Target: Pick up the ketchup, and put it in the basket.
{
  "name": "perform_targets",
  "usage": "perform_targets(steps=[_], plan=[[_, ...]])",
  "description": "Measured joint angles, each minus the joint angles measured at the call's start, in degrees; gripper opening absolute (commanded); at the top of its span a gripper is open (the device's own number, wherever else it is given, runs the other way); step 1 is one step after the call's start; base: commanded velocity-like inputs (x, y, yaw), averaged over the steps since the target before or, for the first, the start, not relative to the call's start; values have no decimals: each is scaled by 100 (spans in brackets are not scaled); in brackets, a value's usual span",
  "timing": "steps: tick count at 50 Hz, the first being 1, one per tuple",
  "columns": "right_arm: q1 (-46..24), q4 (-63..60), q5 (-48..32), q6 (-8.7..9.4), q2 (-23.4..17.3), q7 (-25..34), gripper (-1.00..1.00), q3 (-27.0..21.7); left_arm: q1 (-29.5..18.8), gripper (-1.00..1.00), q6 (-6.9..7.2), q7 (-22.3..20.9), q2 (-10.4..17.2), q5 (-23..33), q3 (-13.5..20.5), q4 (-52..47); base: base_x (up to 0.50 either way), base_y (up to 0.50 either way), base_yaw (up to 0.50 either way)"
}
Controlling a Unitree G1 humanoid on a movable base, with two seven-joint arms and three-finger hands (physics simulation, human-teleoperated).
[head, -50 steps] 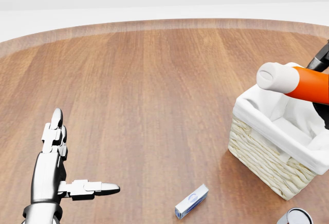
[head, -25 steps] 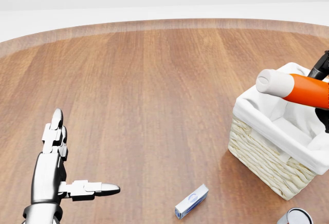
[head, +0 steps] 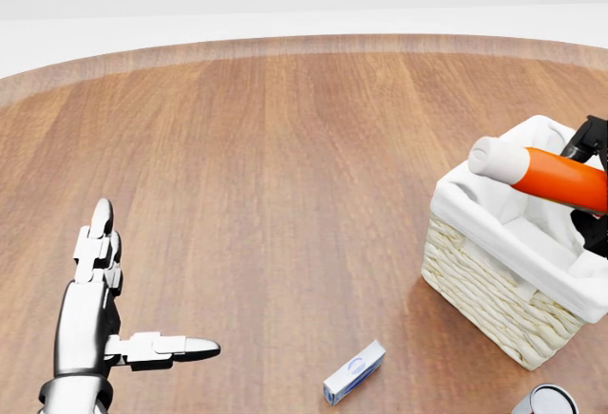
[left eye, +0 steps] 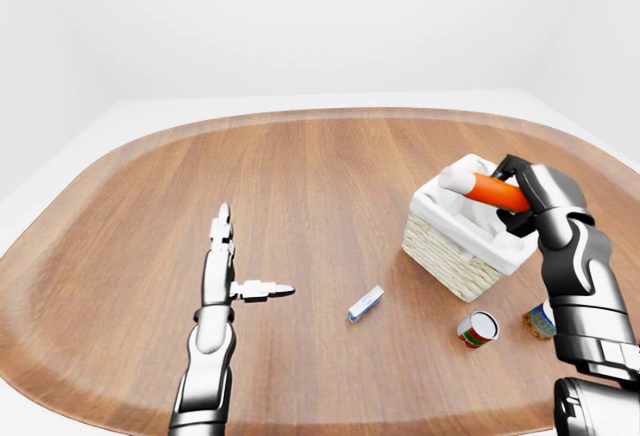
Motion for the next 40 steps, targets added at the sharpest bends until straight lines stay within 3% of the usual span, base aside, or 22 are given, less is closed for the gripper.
perform_targets(steps=[40], plan=[[-857, 2641, 224, 0, -171, -1239, -100, 547, -11, 100, 0, 9, 0, 14, -8, 46, 0, 0, 0]])
